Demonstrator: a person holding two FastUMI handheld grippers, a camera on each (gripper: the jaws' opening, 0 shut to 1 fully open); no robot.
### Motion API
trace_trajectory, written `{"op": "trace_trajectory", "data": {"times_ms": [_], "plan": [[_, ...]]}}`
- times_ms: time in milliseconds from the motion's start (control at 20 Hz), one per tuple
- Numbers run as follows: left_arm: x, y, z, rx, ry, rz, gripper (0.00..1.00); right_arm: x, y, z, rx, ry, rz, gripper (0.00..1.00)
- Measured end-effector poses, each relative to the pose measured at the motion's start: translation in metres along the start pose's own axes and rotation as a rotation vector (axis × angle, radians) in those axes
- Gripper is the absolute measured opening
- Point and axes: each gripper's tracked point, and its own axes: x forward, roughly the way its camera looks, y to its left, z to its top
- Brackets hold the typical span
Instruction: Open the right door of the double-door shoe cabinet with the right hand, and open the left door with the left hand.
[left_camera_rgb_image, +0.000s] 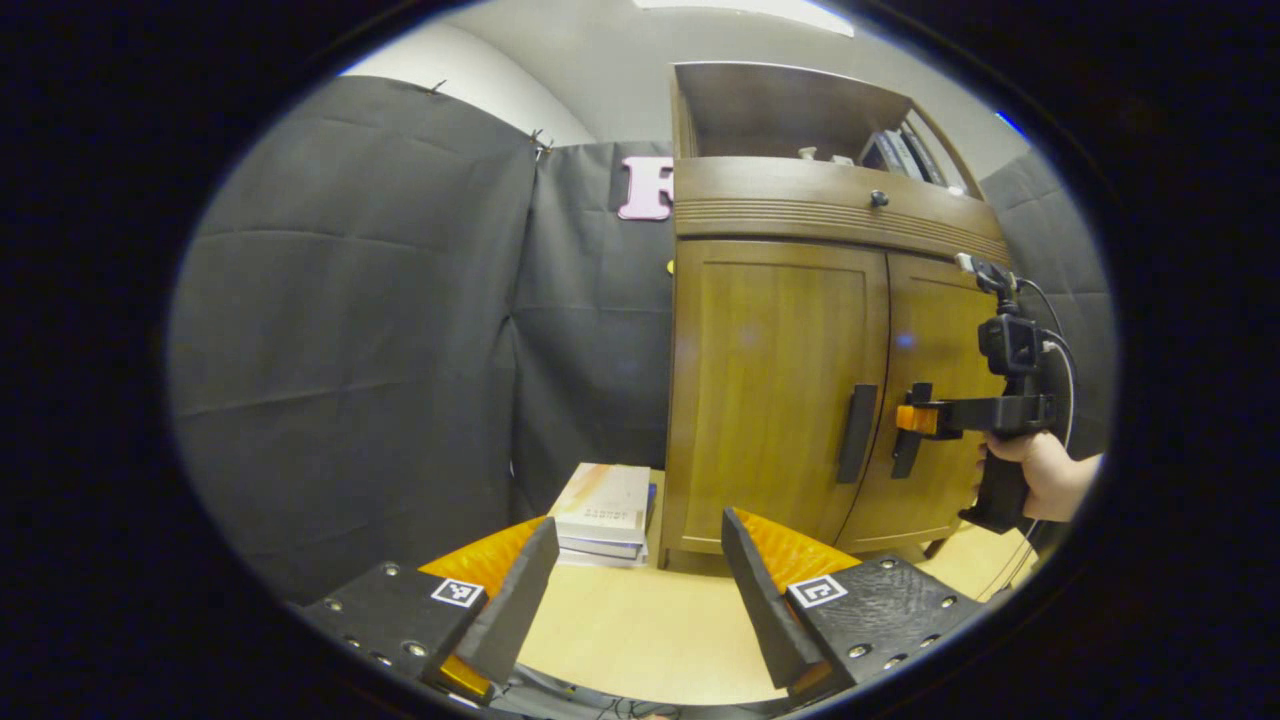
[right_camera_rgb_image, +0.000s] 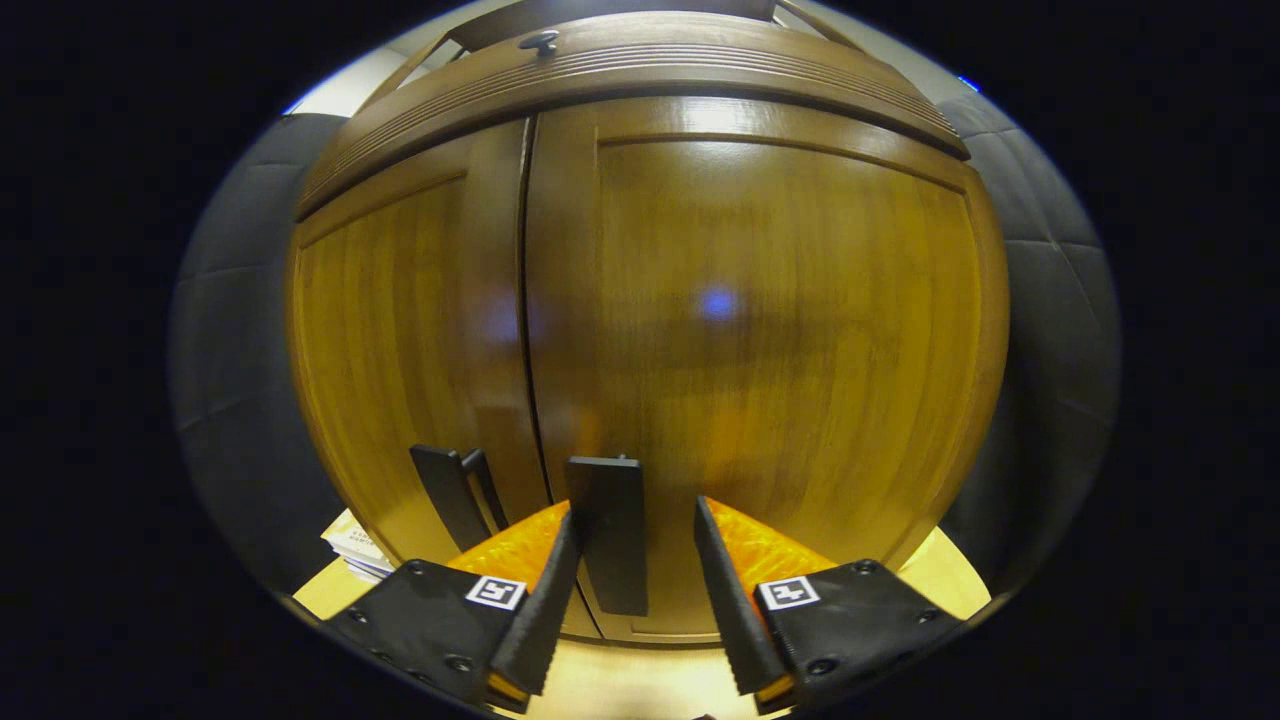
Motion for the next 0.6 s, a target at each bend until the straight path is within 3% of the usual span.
{"op": "trace_trajectory", "data": {"times_ms": [200,350,450,500,600], "plan": [[0.0007,0.0008,-0.0021,0.001,0.012,0.014,0.94,0.0023,0.0036,-0.0009,-0.016,0.001,0.005,0.36],[-0.002,0.0007,0.0,0.0,0.03,0.012,0.92,0.0026,0.0078,-0.0038,0.019,0.022,0.007,0.29],[-0.0029,-0.0034,0.0048,-0.023,0.021,-0.01,0.92,0.0042,0.0057,-0.0059,0.002,0.025,0.014,0.31],[-0.0045,-0.0028,0.0055,-0.03,0.017,-0.019,0.92,0.0015,0.0067,-0.0029,0.0,0.022,0.019,0.22],[-0.0055,-0.0027,0.0022,-0.03,0.022,-0.029,0.93,0.0007,0.008,-0.0043,0.011,0.032,0.031,0.23]]}}
